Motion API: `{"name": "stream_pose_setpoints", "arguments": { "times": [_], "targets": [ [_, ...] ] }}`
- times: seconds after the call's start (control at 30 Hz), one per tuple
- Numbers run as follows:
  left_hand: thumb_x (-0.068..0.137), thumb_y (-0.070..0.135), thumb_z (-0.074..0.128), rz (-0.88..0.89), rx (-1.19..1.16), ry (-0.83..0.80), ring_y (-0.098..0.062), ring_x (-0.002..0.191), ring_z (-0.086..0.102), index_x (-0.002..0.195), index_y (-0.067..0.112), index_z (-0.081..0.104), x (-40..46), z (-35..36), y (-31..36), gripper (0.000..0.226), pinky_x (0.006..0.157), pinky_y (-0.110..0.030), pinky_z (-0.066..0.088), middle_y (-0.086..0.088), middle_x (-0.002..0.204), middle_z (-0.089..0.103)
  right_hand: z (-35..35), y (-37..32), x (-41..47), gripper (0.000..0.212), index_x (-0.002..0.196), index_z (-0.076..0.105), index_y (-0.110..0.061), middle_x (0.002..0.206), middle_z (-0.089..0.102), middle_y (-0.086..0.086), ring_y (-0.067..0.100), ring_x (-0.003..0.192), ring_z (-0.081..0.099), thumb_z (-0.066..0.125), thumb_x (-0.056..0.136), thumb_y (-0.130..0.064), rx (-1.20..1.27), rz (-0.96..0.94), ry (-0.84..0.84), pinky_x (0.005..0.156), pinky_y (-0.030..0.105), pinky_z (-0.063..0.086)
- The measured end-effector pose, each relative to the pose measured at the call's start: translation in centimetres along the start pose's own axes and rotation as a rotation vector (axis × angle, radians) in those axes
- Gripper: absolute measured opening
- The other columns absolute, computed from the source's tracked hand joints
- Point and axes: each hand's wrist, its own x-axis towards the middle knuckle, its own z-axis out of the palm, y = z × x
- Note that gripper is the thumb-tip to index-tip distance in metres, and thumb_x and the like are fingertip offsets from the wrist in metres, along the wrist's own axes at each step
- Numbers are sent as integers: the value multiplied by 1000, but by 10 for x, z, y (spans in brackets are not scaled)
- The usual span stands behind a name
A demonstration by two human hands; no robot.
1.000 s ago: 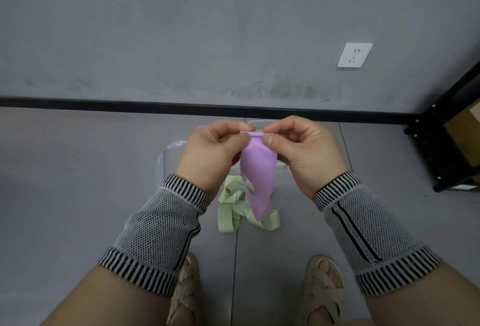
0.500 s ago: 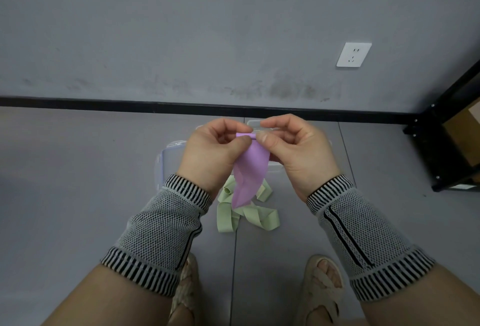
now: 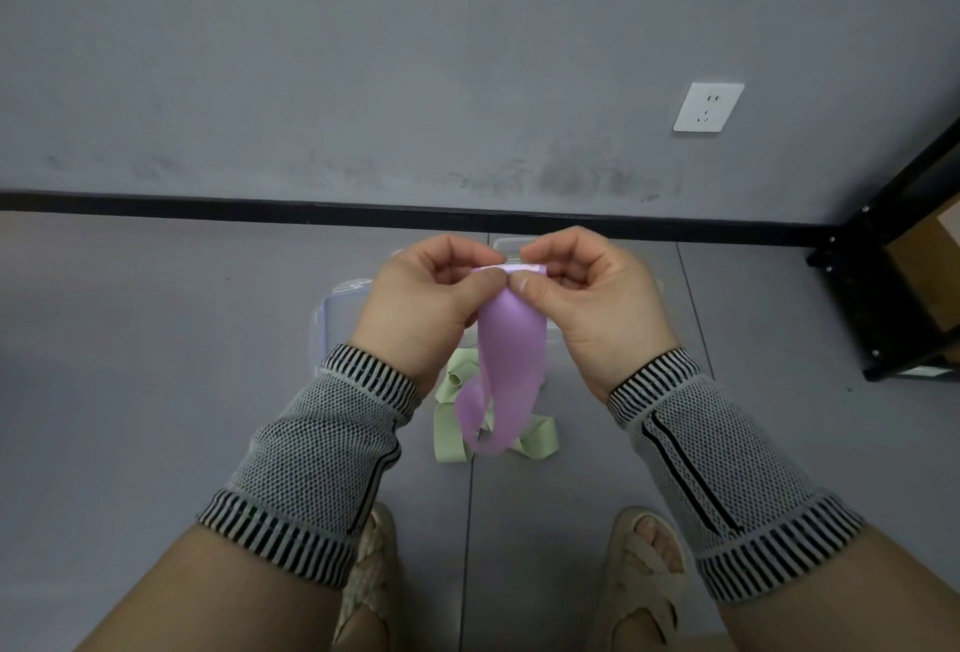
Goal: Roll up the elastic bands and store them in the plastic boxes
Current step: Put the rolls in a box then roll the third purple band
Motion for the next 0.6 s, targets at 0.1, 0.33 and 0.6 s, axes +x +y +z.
{"name": "stream_pose_setpoints", "arguments": {
  "times": [0.1,0.33,0.6],
  "targets": [
    [81,-4,63,30,7,13,-10,65,59,77,11,64,0,-1,-1,15,61,-19,49,-2,69,64,-2,2,2,21,86,64,-20,81,72,4,18,79,69,75,77,-5,4,48,10,73,29,56],
    [81,-3,65,60,18,18,-6,64,60,78,12,64,0,0,0,16,59,-16,47,2,71,67,-2,1,0,14,78,68,-20,78,73,7,23,76,71,73,80,-7,-12,49,38,74,41,59],
    [89,4,55,-94,-111,38,-7,61,61,90,10,70,-1,-1,6,17,55,-19,37,-1,72,70,-7,2,5,15,81,70,-16,77,72,5,16,73,67,68,82,-1,128,77,99,72,35,56]
  ]
}}
